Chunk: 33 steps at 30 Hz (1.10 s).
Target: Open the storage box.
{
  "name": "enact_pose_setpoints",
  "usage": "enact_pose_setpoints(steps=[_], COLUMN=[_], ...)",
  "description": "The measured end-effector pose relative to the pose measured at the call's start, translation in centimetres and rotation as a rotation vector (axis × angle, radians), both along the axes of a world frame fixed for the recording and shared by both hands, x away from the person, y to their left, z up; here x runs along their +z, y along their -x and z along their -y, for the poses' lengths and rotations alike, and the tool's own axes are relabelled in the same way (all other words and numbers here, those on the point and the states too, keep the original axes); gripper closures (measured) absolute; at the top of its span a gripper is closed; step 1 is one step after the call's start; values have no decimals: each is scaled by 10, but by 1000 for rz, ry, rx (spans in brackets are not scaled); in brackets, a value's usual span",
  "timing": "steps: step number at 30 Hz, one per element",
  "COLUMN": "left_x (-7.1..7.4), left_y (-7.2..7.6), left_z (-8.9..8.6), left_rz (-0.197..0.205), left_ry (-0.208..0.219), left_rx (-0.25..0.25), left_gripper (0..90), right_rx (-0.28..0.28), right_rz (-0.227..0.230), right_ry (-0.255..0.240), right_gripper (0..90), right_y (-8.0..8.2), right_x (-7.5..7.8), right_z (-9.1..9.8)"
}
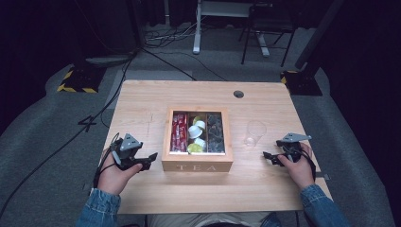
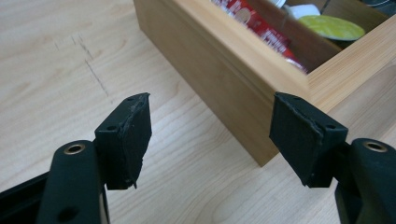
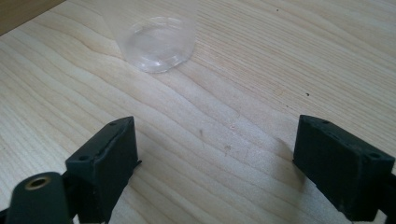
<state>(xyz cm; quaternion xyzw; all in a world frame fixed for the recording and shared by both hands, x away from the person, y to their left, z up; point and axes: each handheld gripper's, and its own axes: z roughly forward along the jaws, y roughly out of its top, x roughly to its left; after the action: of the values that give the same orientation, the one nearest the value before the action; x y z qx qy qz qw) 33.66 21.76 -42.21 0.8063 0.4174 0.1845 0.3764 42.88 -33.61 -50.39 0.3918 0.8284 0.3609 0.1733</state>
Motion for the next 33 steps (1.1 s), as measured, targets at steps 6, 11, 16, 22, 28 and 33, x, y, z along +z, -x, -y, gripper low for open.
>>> enact_pose_setpoints(steps=[6, 11, 16, 22, 28, 33], left_x=[10, 6, -4, -16, -24, -25], left_y=[6, 5, 3, 0, -2, -2], left_z=[15, 24, 34, 38, 40, 41], left_rz=[8, -10, -27, -60, -79, -92], left_ry=[39, 67, 49, 12, -20, -24], left_rx=[-49, -109, -153, -133, -137, -143], left_gripper=[282, 250, 227, 237, 286, 331], right_rx=[0, 4, 10, 11, 11, 11], right_rz=[0, 0, 0, 0, 0, 0], right_ry=[0, 0, -2, -2, -2, -2], right_gripper=[135, 135, 135, 135, 135, 135], right_y=[0, 0, 1, 1, 1, 1], right_x=[0, 0, 0, 0, 0, 0], right_z=[0, 0, 0, 0, 0, 0])
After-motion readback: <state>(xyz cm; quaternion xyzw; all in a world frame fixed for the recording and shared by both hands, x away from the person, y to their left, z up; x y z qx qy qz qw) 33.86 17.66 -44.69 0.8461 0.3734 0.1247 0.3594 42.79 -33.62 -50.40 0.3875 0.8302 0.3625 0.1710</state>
